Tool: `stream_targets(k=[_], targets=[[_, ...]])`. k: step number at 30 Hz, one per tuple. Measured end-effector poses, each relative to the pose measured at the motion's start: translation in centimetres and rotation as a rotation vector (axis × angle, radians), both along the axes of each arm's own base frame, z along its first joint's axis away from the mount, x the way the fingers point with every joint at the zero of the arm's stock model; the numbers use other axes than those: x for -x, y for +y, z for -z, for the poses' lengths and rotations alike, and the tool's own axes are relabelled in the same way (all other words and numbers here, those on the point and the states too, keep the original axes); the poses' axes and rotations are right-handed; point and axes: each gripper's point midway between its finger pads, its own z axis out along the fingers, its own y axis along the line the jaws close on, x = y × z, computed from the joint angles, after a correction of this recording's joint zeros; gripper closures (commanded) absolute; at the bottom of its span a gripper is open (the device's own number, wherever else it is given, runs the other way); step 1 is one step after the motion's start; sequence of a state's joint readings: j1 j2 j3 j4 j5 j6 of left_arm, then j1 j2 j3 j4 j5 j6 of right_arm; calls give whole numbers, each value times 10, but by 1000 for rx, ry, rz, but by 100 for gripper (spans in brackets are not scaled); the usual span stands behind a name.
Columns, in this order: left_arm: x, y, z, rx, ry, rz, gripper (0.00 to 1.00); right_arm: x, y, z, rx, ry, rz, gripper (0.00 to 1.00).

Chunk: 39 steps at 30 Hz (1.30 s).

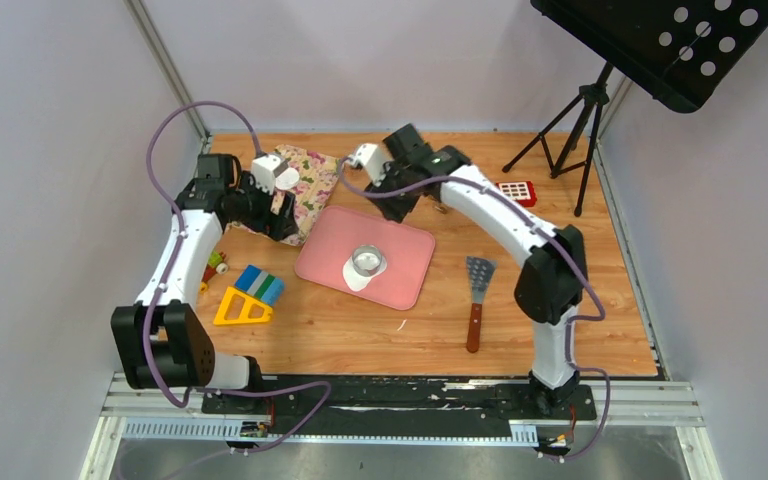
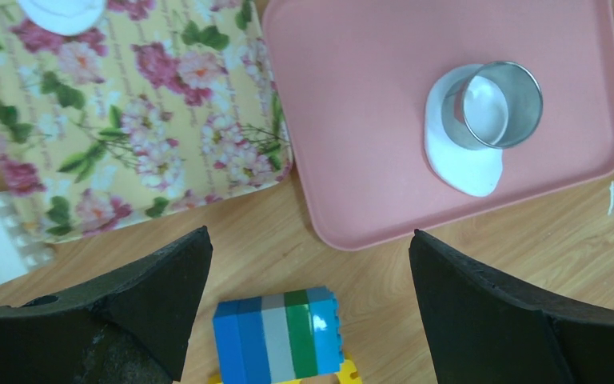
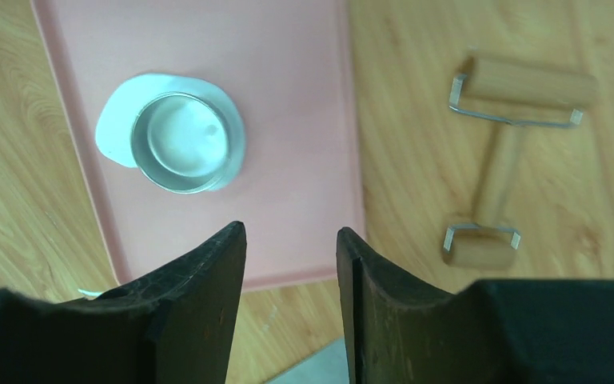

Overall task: Roll out the dumpling wrappers from the dough
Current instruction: Place the dumpling mold on the work surface, then press the dumpling wrapper on the work surface.

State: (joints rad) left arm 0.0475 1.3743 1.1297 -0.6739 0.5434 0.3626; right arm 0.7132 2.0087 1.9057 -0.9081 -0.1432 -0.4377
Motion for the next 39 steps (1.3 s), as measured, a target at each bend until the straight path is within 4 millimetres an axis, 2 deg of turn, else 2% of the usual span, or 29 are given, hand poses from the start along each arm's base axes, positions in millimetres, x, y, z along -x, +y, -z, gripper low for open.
stream_targets(k=[2, 5, 10, 11, 13, 15, 18, 20, 22, 24, 26, 31, 34, 39], targets=[[-5, 6, -11, -30, -8, -18, 0, -12, -21, -25, -39, -26, 37, 54], [-21, 19, -38, -101, -19, -41, 0, -29, -74, -56, -76, -46, 120, 54], [-40, 36, -79, -191, 7, -58, 0, -43, -157, -83, -75, -71, 202, 56], [-40, 37, -82, -196, 31, -58, 0, -44, -168, -86, -71, -79, 208, 56], [-39, 37, -81, -205, 88, -51, 0, -43, -178, -90, -79, -87, 194, 58], [-41, 35, -73, -215, 154, -39, 0, -38, -175, -88, -102, -67, 165, 58], [-42, 21, -48, -252, 248, 7, 0, -26, -162, -78, -157, 12, 125, 59], [-39, -4, -30, -288, 293, 90, 0, -21, -149, -69, -213, 91, 121, 59], [-37, -25, -24, -296, 301, 148, 0, -20, -143, -62, -240, 139, 126, 59], [-34, -50, -21, -282, 295, 210, 0, -20, -136, -55, -270, 192, 138, 59], [-32, -64, -24, -253, 292, 236, 0, -18, -130, -52, -300, 238, 151, 59], [-36, -77, -31, -136, 296, 211, 0, -5, -114, -59, -408, 337, 139, 60], [-37, -86, -30, -59, 285, 200, 0, 6, -102, -56, -481, 420, 128, 62], [-9, -100, -11, 63, 270, 200, 8, 16, -84, -33, -604, 558, 171, 64]])
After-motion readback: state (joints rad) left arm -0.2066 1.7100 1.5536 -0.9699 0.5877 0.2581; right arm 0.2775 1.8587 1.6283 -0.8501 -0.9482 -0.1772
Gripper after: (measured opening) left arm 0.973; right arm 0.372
